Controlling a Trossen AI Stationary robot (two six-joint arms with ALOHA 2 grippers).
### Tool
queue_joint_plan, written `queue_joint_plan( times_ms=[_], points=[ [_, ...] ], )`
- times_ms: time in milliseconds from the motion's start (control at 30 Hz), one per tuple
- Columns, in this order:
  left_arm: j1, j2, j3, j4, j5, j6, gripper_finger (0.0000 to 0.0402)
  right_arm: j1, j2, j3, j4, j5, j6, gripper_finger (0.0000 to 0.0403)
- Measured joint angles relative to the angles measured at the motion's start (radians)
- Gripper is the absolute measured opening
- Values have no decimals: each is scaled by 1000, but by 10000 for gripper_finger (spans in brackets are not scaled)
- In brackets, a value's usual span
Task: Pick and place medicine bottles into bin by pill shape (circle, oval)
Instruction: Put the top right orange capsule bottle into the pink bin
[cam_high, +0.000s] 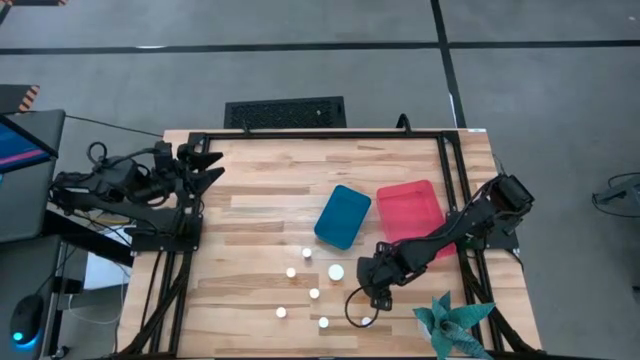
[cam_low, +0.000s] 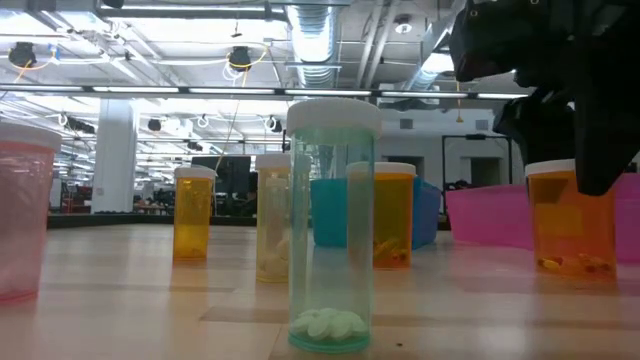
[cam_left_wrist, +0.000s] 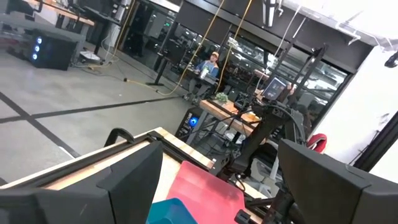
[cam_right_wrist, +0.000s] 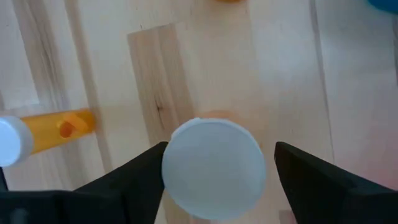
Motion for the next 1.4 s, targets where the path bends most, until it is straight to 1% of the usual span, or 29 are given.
queue_joint_plan(
  times_ms=[400,533,700,767,867,967,1033,1133,1233,1300,1400],
  points=[
    [0,0,0,0,0,-2,312,0,-1,6,1,0,2,195],
    [0,0,0,-1,-1,-2,312,0,-1,30,-1,4,-3,195],
    [0,0,0,-1,-1,-3,312,-6,-32,72,-65,43,-26,222],
    [0,0,0,-1,-1,-2,312,-13,-74,75,-103,75,-32,223],
    [0,0,0,-1,-1,-2,312,-35,-160,76,-181,121,-32,211],
    [0,0,0,-1,-1,-1,312,-67,-270,76,-273,168,-27,200],
    [0,0,0,-2,-1,-1,312,-98,-345,76,-345,200,-22,201],
    [0,0,0,-8,-2,-1,312,-173,-441,76,-484,259,28,215],
    [0,0,-1,-23,-8,-14,312,-273,-508,72,-629,271,46,227],
    [0,0,-1,-26,-9,-24,312,-332,-548,50,-663,275,43,227],
    [0,0,-1,-26,-9,-26,312,-406,-605,-15,-631,271,8,220]
  ],
)
